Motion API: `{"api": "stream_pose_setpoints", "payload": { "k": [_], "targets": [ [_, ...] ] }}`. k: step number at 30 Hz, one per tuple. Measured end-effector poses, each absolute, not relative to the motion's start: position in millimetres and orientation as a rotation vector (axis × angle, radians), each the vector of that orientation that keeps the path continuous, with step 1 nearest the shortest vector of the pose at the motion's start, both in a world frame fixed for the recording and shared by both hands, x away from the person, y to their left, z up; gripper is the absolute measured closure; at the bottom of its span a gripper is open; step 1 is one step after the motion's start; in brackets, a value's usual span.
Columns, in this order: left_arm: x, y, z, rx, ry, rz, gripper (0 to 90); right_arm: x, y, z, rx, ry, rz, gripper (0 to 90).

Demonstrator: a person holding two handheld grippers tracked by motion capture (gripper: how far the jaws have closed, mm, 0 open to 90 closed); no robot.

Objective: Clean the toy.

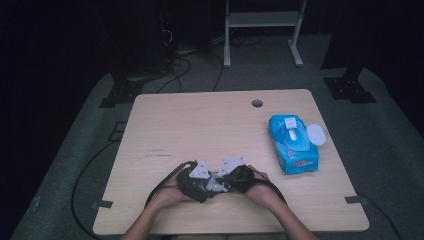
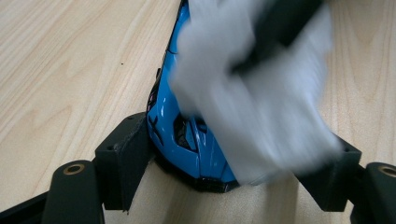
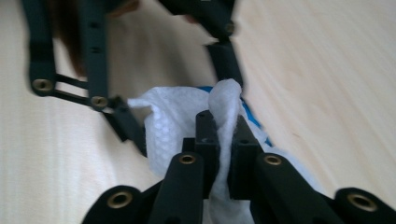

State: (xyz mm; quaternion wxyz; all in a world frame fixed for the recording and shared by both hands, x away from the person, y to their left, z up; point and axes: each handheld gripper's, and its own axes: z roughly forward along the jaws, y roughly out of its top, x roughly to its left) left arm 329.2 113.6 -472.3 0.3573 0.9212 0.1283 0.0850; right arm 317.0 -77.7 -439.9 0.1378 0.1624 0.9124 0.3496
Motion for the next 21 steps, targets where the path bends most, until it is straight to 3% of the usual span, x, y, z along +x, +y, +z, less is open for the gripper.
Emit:
{"api": "stream_pose_setpoints", "payload": {
  "k": [10,17,21],
  "targets": [
    [330,115,-472,2.387,0.320,0.215,25.0,315,-52,-447,0.413,2.718,1.039,86.7],
    [330,114,-472,2.378,0.329,0.218,25.0,324,-72,-440,0.495,2.698,1.033,87.0],
    [330,114,-472,2.392,0.317,0.219,25.0,318,-61,-445,0.431,2.742,1.052,87.0]
  ]
}}
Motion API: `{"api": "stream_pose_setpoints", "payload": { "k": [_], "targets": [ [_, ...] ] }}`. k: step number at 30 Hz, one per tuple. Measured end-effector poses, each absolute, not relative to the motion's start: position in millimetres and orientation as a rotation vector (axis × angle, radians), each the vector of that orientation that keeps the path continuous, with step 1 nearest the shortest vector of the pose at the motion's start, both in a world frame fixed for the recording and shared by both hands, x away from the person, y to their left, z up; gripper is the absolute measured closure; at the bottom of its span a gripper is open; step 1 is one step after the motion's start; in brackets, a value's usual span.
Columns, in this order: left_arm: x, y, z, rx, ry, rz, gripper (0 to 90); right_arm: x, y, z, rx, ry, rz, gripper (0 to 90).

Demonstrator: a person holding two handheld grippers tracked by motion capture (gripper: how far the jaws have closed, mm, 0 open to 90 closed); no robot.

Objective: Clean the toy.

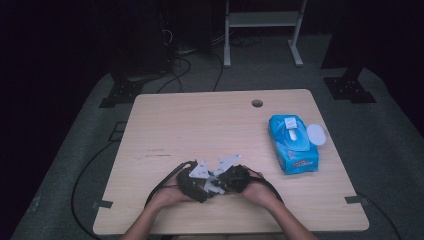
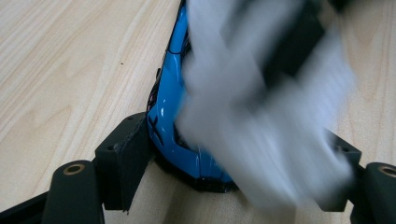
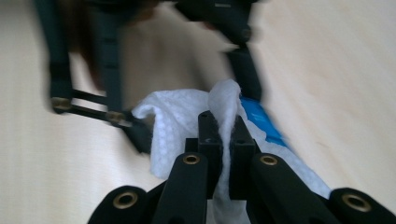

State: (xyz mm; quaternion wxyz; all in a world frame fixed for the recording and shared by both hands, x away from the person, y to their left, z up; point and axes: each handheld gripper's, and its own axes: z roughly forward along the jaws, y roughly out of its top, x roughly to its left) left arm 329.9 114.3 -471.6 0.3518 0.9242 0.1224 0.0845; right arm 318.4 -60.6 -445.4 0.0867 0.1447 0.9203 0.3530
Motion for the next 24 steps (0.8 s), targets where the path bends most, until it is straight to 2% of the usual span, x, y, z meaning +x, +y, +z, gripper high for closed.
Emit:
{"api": "stream_pose_setpoints", "payload": {
  "k": [3,9,17,24],
  "targets": [
    [329,114,-472,2.379,0.329,0.217,25.0,316,-56,-445,0.398,2.739,1.037,87.0],
    [330,113,-472,2.379,0.327,0.218,25.1,323,-77,-439,0.491,2.711,1.040,87.2],
    [330,114,-472,2.388,0.318,0.217,25.0,322,-43,-449,0.398,2.766,1.044,87.1],
    [329,114,-473,2.374,0.333,0.216,25.0,330,-48,-449,0.444,2.712,1.064,87.1]
  ]
}}
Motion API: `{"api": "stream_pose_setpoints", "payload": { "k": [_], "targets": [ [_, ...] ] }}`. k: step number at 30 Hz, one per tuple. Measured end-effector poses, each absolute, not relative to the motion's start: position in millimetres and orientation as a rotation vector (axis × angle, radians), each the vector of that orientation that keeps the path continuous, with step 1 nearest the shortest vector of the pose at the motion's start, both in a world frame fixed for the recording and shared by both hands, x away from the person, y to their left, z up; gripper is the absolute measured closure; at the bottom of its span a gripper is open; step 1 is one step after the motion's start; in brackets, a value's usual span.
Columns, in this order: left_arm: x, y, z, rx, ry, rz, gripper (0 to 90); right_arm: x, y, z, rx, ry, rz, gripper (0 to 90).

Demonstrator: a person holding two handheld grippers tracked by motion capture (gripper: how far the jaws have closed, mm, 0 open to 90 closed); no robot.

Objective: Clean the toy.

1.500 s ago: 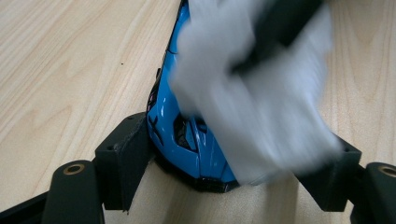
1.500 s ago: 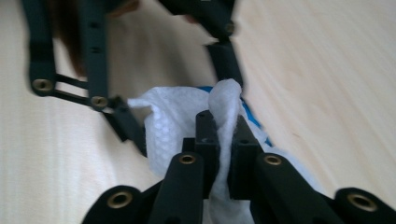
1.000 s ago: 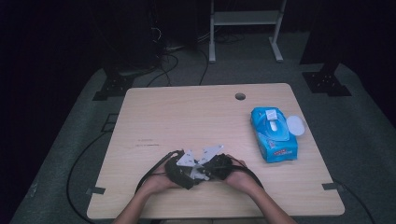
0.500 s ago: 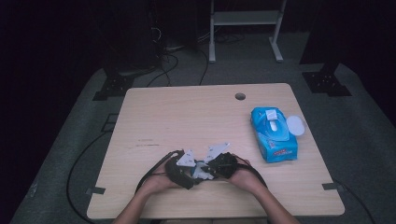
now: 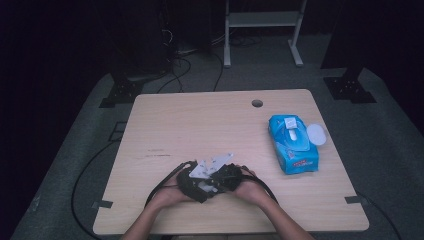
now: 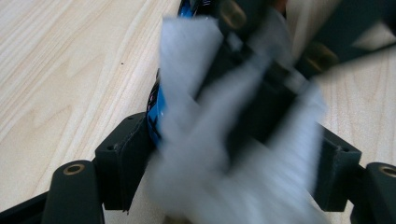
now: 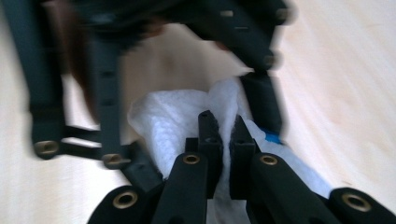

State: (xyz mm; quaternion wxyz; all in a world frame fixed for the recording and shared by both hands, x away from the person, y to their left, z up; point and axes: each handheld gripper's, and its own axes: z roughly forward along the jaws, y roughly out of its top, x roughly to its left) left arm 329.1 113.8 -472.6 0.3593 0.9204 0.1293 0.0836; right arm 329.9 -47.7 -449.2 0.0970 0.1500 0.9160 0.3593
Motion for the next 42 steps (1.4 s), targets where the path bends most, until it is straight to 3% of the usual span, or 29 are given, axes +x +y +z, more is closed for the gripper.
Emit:
{"api": "stream_pose_setpoints", "payload": {
  "k": [9,27,36,42],
  "targets": [
    [329,114,-473,2.369,0.338,0.218,25.0,339,-57,-449,0.601,2.663,1.082,87.2],
    [330,115,-473,2.367,0.332,0.218,25.1,346,-127,-443,0.818,2.586,1.032,87.3],
    [329,116,-474,2.364,0.332,0.218,25.1,333,-108,-439,0.715,2.606,1.081,87.2],
    [330,115,-473,2.369,0.323,0.221,25.1,336,-130,-442,0.807,2.595,1.092,87.2]
  ]
}}
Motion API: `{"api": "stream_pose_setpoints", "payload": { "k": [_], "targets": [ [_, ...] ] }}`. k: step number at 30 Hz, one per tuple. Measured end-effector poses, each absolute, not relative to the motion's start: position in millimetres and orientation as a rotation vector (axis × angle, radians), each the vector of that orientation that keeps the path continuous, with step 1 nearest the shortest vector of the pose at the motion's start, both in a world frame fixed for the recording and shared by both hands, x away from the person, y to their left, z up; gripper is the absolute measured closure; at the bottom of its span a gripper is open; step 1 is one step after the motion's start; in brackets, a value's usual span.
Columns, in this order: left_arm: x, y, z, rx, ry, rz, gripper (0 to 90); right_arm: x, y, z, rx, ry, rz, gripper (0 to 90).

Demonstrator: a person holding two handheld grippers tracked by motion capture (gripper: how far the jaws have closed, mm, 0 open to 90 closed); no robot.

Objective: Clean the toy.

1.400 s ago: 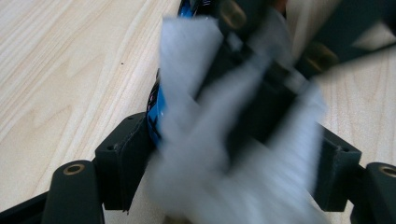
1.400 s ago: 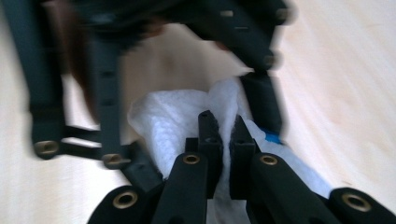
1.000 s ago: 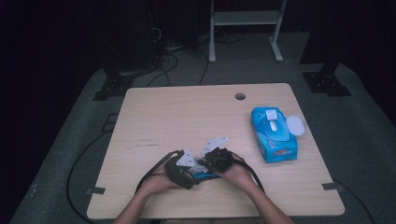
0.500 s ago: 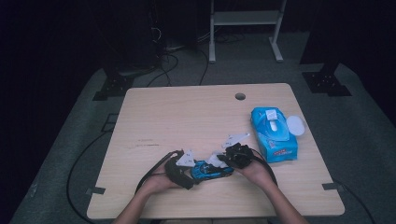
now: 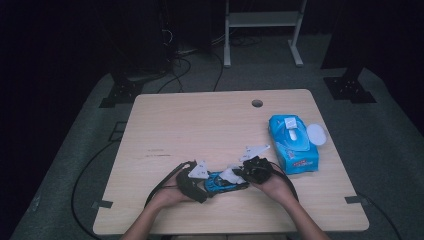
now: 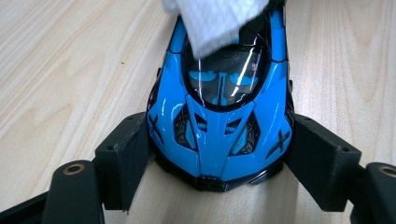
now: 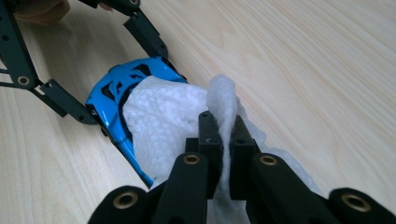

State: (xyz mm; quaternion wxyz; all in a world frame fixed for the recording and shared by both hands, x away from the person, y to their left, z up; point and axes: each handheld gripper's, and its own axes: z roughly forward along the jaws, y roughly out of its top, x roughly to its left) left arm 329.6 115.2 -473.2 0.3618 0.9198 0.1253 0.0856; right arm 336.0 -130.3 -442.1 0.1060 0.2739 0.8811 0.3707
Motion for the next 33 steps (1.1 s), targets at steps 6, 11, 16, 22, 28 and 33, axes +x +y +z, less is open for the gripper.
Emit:
{"api": "stream_pose_setpoints", "payload": {
  "k": [6,11,16,22,28,33],
  "targets": [
    [329,115,-473,2.372,0.328,0.220,25.0,331,-130,-439,0.768,2.594,1.056,87.2],
    [330,115,-473,2.367,0.329,0.216,25.1,334,-125,-440,0.783,2.598,1.069,87.3],
    [329,115,-474,2.366,0.335,0.211,25.0,340,-91,-440,0.712,2.639,1.088,87.2],
    [330,116,-474,2.362,0.328,0.213,25.1,346,-102,-442,0.755,2.617,1.081,87.3],
    [330,116,-474,2.365,0.322,0.216,25.1,336,-132,-442,0.799,2.585,1.064,87.3],
    [330,116,-474,2.361,0.327,0.214,25.1,320,-137,-442,0.734,2.599,1.138,87.3]
  ]
}}
